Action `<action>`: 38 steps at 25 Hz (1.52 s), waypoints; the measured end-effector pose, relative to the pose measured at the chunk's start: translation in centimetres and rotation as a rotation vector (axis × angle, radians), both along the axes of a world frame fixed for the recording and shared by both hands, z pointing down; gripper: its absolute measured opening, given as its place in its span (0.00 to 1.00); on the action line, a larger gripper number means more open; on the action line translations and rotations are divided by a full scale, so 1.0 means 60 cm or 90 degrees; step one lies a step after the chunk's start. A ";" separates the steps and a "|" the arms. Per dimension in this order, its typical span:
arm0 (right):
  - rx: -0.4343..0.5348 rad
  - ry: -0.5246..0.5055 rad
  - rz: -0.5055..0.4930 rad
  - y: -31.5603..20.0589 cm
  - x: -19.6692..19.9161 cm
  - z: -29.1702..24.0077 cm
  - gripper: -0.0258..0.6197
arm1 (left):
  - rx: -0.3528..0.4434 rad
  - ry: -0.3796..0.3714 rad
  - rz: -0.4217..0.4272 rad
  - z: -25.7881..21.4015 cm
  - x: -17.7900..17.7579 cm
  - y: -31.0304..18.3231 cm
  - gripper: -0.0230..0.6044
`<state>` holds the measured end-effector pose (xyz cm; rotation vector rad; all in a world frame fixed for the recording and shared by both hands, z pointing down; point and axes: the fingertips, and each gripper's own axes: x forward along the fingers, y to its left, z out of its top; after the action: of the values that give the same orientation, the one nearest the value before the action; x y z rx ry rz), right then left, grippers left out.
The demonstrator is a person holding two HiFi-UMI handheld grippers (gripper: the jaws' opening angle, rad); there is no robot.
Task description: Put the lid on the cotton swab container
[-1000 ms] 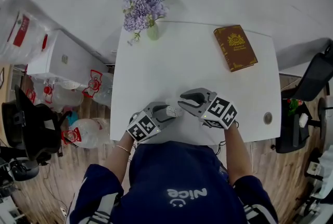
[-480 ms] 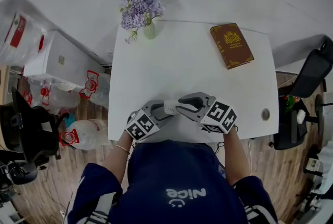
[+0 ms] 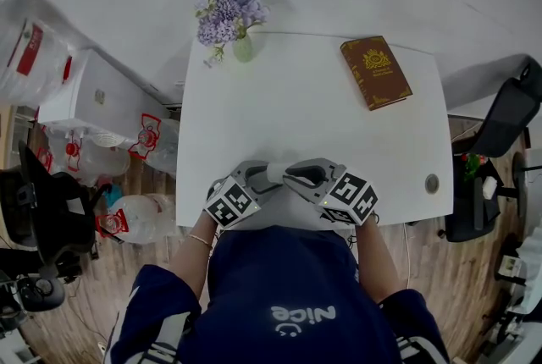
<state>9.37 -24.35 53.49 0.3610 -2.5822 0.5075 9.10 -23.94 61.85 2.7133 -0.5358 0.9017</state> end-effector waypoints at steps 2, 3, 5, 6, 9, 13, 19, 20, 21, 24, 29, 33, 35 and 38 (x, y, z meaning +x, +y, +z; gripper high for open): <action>0.002 0.016 0.009 0.004 -0.001 0.008 0.14 | 0.001 -0.002 -0.003 0.001 0.000 -0.001 0.42; 0.001 0.022 0.012 0.006 -0.001 0.012 0.14 | 0.001 -0.002 -0.004 0.001 0.000 -0.001 0.42; -0.001 0.025 0.022 0.008 0.001 0.017 0.14 | 0.001 -0.002 -0.003 0.001 0.001 -0.001 0.42; -0.002 0.024 0.028 0.008 0.001 0.018 0.14 | 0.001 -0.002 -0.002 0.001 0.001 -0.001 0.42; 0.005 0.029 0.038 0.008 -0.001 0.017 0.14 | 0.002 -0.001 -0.004 0.001 0.000 -0.001 0.42; 0.039 0.049 0.053 0.011 -0.001 0.018 0.14 | -0.001 0.000 -0.005 0.001 0.002 0.001 0.42; 0.043 0.072 0.075 0.010 -0.003 0.020 0.14 | -0.003 0.003 -0.008 0.002 0.002 0.000 0.42; 0.052 0.087 0.075 0.010 -0.003 0.022 0.14 | -0.004 0.002 -0.008 0.002 0.002 0.000 0.42; 0.063 0.102 0.076 0.010 -0.004 0.023 0.14 | -0.004 0.002 -0.007 0.002 0.002 -0.001 0.42; 0.076 0.128 0.082 0.009 -0.004 0.025 0.13 | -0.006 0.001 -0.006 0.002 0.002 -0.002 0.42; 0.065 0.116 0.095 0.010 -0.003 0.025 0.13 | -0.005 -0.001 -0.010 0.002 0.003 -0.001 0.42; 0.050 0.091 0.119 0.010 0.000 0.022 0.14 | -0.014 0.012 -0.046 -0.002 0.003 -0.002 0.44; 0.058 0.084 0.131 0.012 -0.002 0.018 0.14 | -0.026 0.034 -0.075 -0.010 -0.004 0.001 0.44; 0.083 0.041 0.179 0.002 0.002 -0.010 0.14 | -0.027 0.059 -0.102 -0.027 -0.023 0.005 0.46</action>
<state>9.51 -24.26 52.87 0.7798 -2.5216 0.4154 7.72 -23.64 60.26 2.6146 -0.6945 0.7353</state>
